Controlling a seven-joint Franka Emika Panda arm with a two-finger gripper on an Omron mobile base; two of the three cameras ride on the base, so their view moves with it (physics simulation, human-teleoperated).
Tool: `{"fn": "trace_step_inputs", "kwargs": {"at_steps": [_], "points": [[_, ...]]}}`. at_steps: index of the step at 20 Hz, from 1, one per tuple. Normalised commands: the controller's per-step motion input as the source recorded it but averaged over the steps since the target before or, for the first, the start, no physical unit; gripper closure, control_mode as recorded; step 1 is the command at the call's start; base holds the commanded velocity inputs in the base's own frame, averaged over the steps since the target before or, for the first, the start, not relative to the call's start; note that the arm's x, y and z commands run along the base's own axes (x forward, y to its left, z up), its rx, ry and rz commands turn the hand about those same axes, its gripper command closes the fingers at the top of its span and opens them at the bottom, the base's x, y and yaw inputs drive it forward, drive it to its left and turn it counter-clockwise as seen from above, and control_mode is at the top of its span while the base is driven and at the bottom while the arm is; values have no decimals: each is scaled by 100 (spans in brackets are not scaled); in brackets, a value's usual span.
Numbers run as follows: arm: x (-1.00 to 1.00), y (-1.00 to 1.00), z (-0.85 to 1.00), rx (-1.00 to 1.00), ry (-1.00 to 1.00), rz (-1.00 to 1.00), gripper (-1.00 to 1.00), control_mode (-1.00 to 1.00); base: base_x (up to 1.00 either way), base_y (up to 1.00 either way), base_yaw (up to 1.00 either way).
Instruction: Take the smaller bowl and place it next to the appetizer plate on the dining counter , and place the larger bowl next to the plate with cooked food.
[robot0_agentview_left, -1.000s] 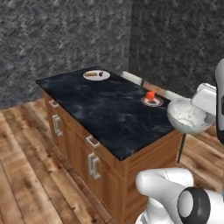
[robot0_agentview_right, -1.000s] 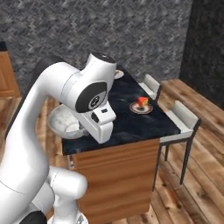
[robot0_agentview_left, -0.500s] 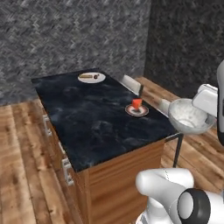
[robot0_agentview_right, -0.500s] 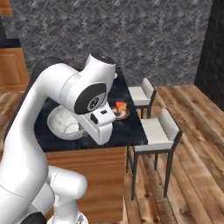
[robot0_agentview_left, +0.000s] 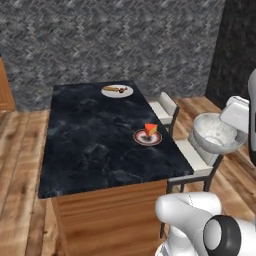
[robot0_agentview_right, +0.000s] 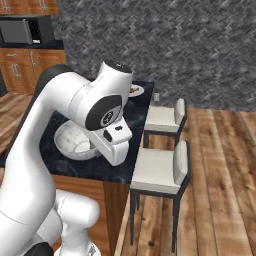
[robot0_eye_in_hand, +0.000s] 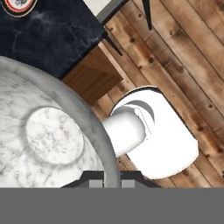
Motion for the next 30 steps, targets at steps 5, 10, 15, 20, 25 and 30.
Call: {"fn": "trace_step_inputs", "kwargs": {"at_steps": [5, 10, 15, 20, 25, 30], "points": [[0, 0, 0, 0, 0, 0, 100, 100, 0, -33, 25], [0, 0, 0, 0, 0, 0, 100, 100, 0, 0, 0], [0, 0, 0, 0, 0, 0, 100, 100, 1, 0, 0], [51, 31, -7, -1, 10, 0, 100, -100, 4, 8, 0], [100, 64, -60, 0, 17, 0, 100, -100, 0, 0, 0], [100, 32, -76, 0, 5, -6, 100, -100, 0, 0, 0]]}}
